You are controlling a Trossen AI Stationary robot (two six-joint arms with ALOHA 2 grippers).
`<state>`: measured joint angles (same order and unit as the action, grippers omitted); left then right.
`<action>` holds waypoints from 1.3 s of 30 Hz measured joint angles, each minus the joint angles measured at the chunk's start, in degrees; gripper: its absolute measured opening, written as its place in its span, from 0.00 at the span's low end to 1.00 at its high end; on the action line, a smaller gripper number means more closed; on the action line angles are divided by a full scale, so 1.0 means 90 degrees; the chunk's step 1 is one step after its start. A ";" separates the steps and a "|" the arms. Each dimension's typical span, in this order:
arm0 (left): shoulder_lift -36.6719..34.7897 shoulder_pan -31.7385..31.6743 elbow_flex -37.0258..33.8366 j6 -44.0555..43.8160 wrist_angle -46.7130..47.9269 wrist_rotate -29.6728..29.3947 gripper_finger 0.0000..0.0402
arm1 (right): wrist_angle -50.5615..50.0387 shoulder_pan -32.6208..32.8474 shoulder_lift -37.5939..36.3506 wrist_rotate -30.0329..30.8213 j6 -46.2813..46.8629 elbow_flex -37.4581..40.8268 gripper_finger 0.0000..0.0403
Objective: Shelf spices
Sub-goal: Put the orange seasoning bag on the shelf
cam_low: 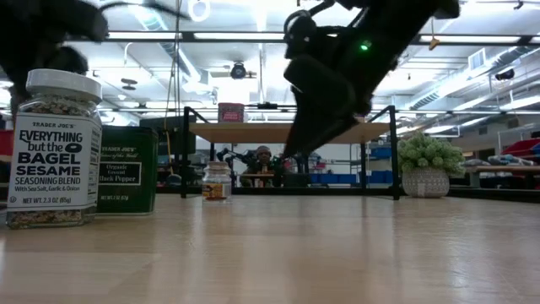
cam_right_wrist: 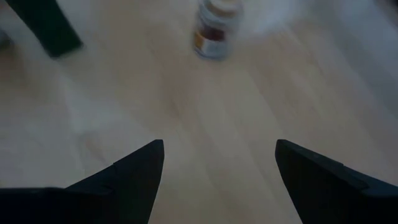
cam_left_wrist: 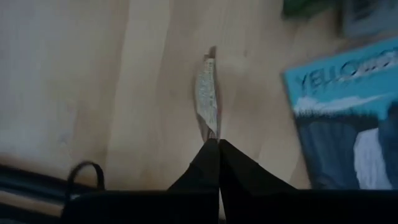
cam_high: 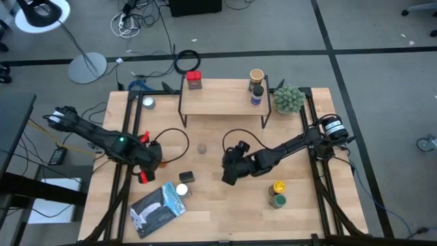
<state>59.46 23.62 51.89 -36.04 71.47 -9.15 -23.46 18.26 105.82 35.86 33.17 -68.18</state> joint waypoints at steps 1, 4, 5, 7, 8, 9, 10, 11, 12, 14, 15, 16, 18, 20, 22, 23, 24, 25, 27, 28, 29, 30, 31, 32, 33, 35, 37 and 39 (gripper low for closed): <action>0.0000 -0.0018 0.0146 0.0070 0.0044 -0.0081 0.00 | -0.0115 0.0029 0.0000 0.0070 0.0120 0.0000 0.76; -0.0003 -0.0198 0.0559 0.0343 0.0099 -0.0231 0.00 | -0.0337 0.0111 0.0000 0.0324 0.0390 0.0002 0.76; -0.0002 -0.0287 0.0701 0.0463 0.0097 -0.0294 0.00 | -0.0378 0.0130 0.0000 0.0454 0.0476 0.0002 0.76; -0.0002 -0.0486 0.0997 0.0685 0.0091 -0.0373 0.00 | -0.0377 0.0138 -0.0001 0.0676 0.0576 0.0035 0.76; -0.0002 -0.0593 0.1126 0.0818 0.0077 -0.0399 0.00 | -0.0296 0.0144 -0.0005 0.0747 0.0606 0.0100 0.76; 0.0000 -0.0703 0.1246 0.0931 0.0061 -0.0423 0.00 | -0.0192 0.0149 -0.0010 0.0790 0.0627 0.0190 0.76; 0.0001 -0.0810 0.1356 0.1064 0.0040 -0.0436 0.00 | -0.0019 0.0158 -0.0021 0.0806 0.0636 0.0319 0.76; 0.0005 -0.0914 0.1464 0.1207 0.0006 -0.0440 0.00 | 0.0231 0.0163 -0.0039 0.0799 0.0663 0.0488 0.76; 0.0012 -0.1013 0.1560 0.1354 -0.0021 -0.0452 0.00 | 0.0560 0.0170 -0.0051 0.0780 0.0685 0.0680 0.76; 0.0035 -0.1202 0.1727 0.1588 -0.0062 -0.0457 0.00 | 0.1322 0.0180 -0.0130 0.0690 0.0689 0.1129 0.76; 0.0055 -0.1289 0.1790 0.1697 -0.0083 -0.0459 0.00 | 0.1738 0.0182 -0.0212 0.0639 0.0659 0.1403 0.76; 0.0077 -0.1382 0.1849 0.1833 -0.0132 -0.0457 0.00 | 0.2220 0.0182 -0.0310 0.0549 0.0609 0.1670 0.76; 0.0144 -0.1570 0.1955 0.2108 -0.0210 -0.0455 0.00 | 0.3191 0.0128 -0.0599 0.0263 0.0395 0.2204 0.76; 0.0261 -0.1811 0.2051 0.2395 -0.0290 -0.0469 0.00 | 0.4236 0.0035 -0.0949 -0.0146 0.0060 0.2749 0.76; 0.0412 -0.2079 0.2166 0.2706 -0.0559 -0.0445 0.00 | 0.5166 -0.0058 -0.1307 -0.0525 -0.0241 0.3287 0.76; 0.0514 -0.2232 0.2249 0.2859 -0.0647 -0.0379 0.00 | 0.5505 -0.0108 -0.1506 -0.0658 -0.0328 0.3546 0.76; 0.0635 -0.2405 0.2350 0.3015 -0.0731 -0.0291 0.00 | 0.5804 -0.0169 -0.1702 -0.0839 -0.0402 0.3750 0.76; 0.0765 -0.2579 0.2471 0.3184 -0.0812 -0.0171 0.00 | 0.5982 -0.0222 -0.1921 -0.0964 -0.0421 0.3944 0.76; 0.1095 -0.2937 0.2795 0.3536 -0.0894 -0.0007 0.00 | 0.6029 -0.0324 -0.2342 -0.1124 -0.0376 0.4258 0.76; 0.1269 -0.3118 0.2984 0.3731 -0.0894 0.0028 0.00 | 0.6019 -0.0356 -0.2526 -0.1170 -0.0351 0.4389 0.76; 0.1469 -0.3292 0.3202 0.3909 -0.0859 0.0078 0.00 | 0.6003 -0.0383 -0.2717 -0.1181 -0.0325 0.4511 0.76; 0.1677 -0.3473 0.3456 0.4110 -0.0838 0.0119 0.00 | 0.6008 -0.0404 -0.2887 -0.1187 -0.0316 0.4591 0.76; 0.1869 -0.3662 0.3712 0.4335 -0.0862 0.0177 0.00 | 0.6021 -0.0414 -0.3047 -0.1218 -0.0320 0.4652 0.76; 0.2094 -0.3849 0.3989 0.4565 -0.0845 0.0307 0.00 | 0.6032 -0.0425 -0.3213 -0.1229 -0.0321 0.4724 0.76; 0.2317 -0.4027 0.4300 0.4781 -0.0834 0.0447 0.00 | 0.6034 -0.0423 -0.3324 -0.1239 -0.0353 0.4759 0.76; 0.2792 -0.4400 0.4961 0.5210 -0.0703 0.0776 0.00 | 0.5984 -0.0423 -0.3514 -0.1283 -0.0438 0.4800 0.76; 0.3291 -0.4764 0.5705 0.5630 -0.0397 0.1099 0.00 | 0.5971 -0.0423 -0.3640 -0.1289 -0.0551 0.4799 0.76; 0.3856 -0.5116 0.6512 0.5916 0.0126 0.1251 0.00 | 0.5964 -0.0420 -0.3672 -0.1293 -0.0605 0.4798 0.76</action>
<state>94.16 -22.42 110.49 17.20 72.61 2.11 30.21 14.48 72.78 24.22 27.72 -25.00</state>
